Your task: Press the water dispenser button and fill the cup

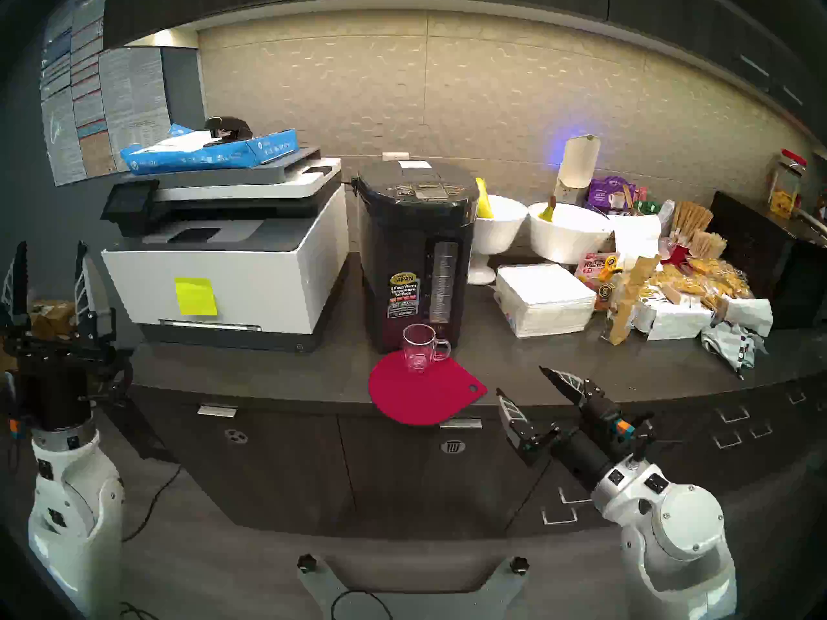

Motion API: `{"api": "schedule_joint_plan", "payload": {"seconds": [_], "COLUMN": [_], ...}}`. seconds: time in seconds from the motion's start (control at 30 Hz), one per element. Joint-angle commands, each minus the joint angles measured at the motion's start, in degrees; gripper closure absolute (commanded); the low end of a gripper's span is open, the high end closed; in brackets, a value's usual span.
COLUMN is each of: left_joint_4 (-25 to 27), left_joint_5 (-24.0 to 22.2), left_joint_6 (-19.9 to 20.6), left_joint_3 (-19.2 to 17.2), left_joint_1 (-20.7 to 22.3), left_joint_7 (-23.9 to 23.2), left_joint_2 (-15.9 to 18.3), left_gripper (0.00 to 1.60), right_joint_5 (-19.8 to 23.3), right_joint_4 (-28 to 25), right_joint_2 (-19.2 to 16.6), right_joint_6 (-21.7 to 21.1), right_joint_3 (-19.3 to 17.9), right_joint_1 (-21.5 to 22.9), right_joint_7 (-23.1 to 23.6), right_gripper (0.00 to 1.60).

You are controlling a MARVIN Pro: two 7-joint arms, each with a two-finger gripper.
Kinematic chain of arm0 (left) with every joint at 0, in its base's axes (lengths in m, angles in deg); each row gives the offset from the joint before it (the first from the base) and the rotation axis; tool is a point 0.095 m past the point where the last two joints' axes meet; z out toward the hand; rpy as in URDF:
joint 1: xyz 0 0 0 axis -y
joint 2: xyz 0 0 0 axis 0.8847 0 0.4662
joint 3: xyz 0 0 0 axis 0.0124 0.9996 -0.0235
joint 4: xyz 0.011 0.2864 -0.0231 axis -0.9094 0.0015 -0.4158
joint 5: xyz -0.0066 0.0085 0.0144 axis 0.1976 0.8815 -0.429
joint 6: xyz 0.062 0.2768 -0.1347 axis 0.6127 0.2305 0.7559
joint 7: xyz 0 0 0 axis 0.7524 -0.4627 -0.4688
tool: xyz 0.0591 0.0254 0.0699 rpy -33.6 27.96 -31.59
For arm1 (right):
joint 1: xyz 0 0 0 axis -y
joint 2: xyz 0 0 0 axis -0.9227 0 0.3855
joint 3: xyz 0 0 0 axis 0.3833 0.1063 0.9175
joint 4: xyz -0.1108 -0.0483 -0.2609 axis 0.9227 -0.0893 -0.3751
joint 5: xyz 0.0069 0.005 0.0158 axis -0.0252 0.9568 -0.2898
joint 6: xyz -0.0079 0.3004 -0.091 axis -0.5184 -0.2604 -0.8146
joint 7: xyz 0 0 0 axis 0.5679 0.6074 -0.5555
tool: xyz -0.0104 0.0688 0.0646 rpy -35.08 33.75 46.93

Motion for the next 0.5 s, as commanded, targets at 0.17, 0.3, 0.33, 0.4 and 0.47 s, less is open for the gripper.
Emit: {"api": "schedule_joint_plan", "payload": {"seconds": [0.17,0.3,0.33,0.4,0.47], "left_joint_4": [-5.04,-7.67,-8.60,-9.94,-10.97], "left_joint_5": [-11.06,-14.42,-15.93,-17.07,-18.24], "left_joint_6": [-0.39,-0.39,-0.39,-0.39,-0.39], "left_joint_3": [0.65,1.11,1.01,0.89,0.25], "left_joint_1": [-0.79,1.34,2.32,3.52,4.71], "left_joint_7": [-11.92,-15.77,-18.21,-19.44,-20.60], "left_joint_2": [5.54,6.85,6.80,7.62,8.52], "left_gripper": [0.00,0.00,0.00,0.00,0.00], "right_joint_5": [-0.04,-0.05,-0.05,-0.05,-0.04], "right_joint_4": [-1.55,-1.57,-1.57,-1.57,-1.55], "right_joint_2": [-0.13,-0.12,-0.12,-0.12,-0.11], "right_joint_6": [0.23,0.22,0.22,0.22,0.23], "right_joint_3": [0.12,0.12,0.11,0.11,0.11], "right_joint_1": [0.14,0.13,0.13,0.13,0.14], "right_joint_7": [0.17,0.18,0.19,0.19,0.20], "right_gripper": [0.00,0.00,0.00,0.00,0.00]}}
